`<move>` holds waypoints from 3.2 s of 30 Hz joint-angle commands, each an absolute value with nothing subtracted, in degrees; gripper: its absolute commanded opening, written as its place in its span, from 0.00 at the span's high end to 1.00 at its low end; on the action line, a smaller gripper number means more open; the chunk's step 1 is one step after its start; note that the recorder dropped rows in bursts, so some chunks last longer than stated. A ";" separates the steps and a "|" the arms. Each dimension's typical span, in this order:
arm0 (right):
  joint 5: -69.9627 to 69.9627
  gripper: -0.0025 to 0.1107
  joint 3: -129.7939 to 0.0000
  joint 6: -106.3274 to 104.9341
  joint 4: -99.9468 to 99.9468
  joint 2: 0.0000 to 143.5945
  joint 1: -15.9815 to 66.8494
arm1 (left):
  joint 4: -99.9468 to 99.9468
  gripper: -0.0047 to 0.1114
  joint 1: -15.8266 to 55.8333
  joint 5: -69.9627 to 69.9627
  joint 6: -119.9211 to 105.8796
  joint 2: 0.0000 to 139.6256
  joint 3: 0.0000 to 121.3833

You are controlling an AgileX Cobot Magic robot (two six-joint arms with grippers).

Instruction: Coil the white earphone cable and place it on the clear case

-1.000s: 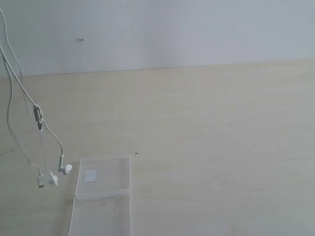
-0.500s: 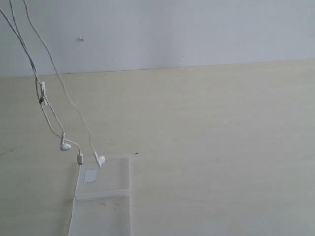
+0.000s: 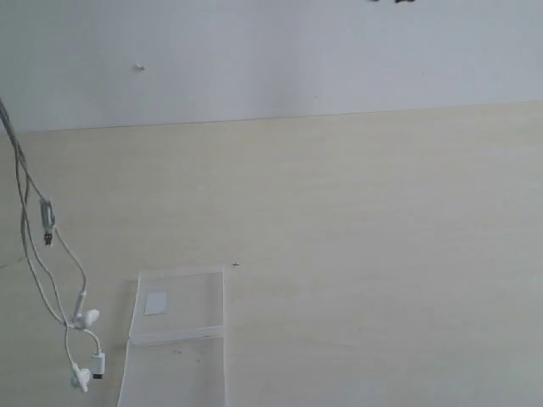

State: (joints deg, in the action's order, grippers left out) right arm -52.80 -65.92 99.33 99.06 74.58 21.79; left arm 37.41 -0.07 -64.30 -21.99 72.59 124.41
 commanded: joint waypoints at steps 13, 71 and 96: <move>-47.26 0.47 -66.09 76.48 78.88 85.69 36.54 | 38.16 0.96 0.00 -64.07 -22.11 72.68 124.55; -36.68 0.58 -73.68 76.59 77.00 90.85 46.63 | 37.68 0.96 0.00 -64.54 -22.09 72.68 124.55; -30.99 0.98 -73.68 81.04 82.01 87.60 46.63 | 19.88 0.96 0.00 -67.54 -14.49 71.37 124.55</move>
State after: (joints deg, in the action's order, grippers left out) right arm -32.38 -73.23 80.19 82.03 88.91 46.61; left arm 22.27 -0.07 -67.58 -16.44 72.24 124.41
